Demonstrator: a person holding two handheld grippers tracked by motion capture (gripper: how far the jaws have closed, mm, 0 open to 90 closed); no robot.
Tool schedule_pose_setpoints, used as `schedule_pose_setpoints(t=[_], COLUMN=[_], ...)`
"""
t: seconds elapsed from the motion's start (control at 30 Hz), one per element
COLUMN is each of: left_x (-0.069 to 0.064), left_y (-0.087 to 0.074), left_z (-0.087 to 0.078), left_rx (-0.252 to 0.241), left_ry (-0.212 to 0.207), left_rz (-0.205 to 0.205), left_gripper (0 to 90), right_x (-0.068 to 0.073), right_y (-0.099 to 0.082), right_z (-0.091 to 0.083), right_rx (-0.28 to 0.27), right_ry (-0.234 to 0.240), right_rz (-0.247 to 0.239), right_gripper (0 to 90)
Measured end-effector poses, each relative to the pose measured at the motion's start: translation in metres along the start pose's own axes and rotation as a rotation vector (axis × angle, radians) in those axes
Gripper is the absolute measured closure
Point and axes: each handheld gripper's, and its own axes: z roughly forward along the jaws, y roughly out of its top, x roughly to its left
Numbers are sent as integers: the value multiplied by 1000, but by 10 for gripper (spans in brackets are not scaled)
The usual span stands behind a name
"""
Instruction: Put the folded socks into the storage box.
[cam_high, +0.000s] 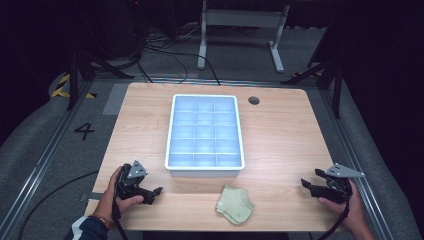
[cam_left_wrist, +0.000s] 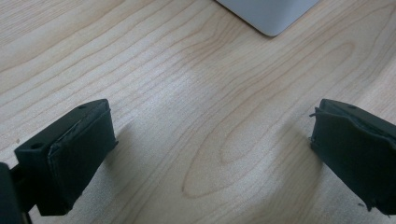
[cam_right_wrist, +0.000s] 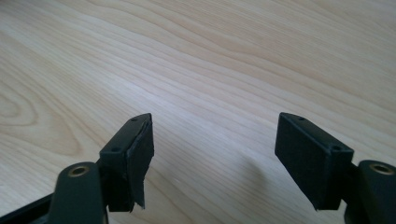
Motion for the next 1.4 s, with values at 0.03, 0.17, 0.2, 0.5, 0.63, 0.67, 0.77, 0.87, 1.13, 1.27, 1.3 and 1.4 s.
schedule_pose_setpoints(t=[0.03, 0.17, 0.2, 0.5, 0.63, 0.67, 0.77, 0.87, 1.13, 1.27, 1.3, 1.4], left_x=[0, 1, 1, 2, 2, 2, 3, 3, 3, 4, 4, 4], left_y=[0, 0, 0, 1, 1, 1, 1, 1, 0, 0, 0, 0], left_z=[0, 0, 1, 1, 1, 1, 1, 1, 0, 0, 0, 0], left_rx=[-2, -1, -3, -2, -2, -2, -2, -2, -3, -1, -1, -1], left_ry=[-2, -4, -7, -22, -22, -22, -23, -23, -14, -14, -15, -15], left_rz=[1, 10, 11, 12, 12, 13, 14, 14, 15, 23, 23, 24], left_gripper=[0, 0, 0, 0, 0, 0, 0, 0, 1, 1, 1, 1], right_x=[3, 18, 24, 60, 73, 75, 82, 87, 113, 125, 129, 144], right_y=[2, 14, 18, 33, 39, 41, 44, 47, 53, 56, 57, 59], right_z=[0, 1, 0, 1, 1, 1, 0, 1, 9, 11, 12, 14], right_rx=[3, 4, -1, -7, -14, -20, -23, -28, -10, -9, -7, -3], right_ry=[6, 46, 57, 140, 168, 173, 185, 203, 254, 285, 295, 335], right_rz=[-3, -22, -29, -106, -125, -132, -140, -130, -150, -168, -176, -211], right_gripper=[286, 286, 286, 286, 285, 285, 285, 286, 273, 270, 266, 259])
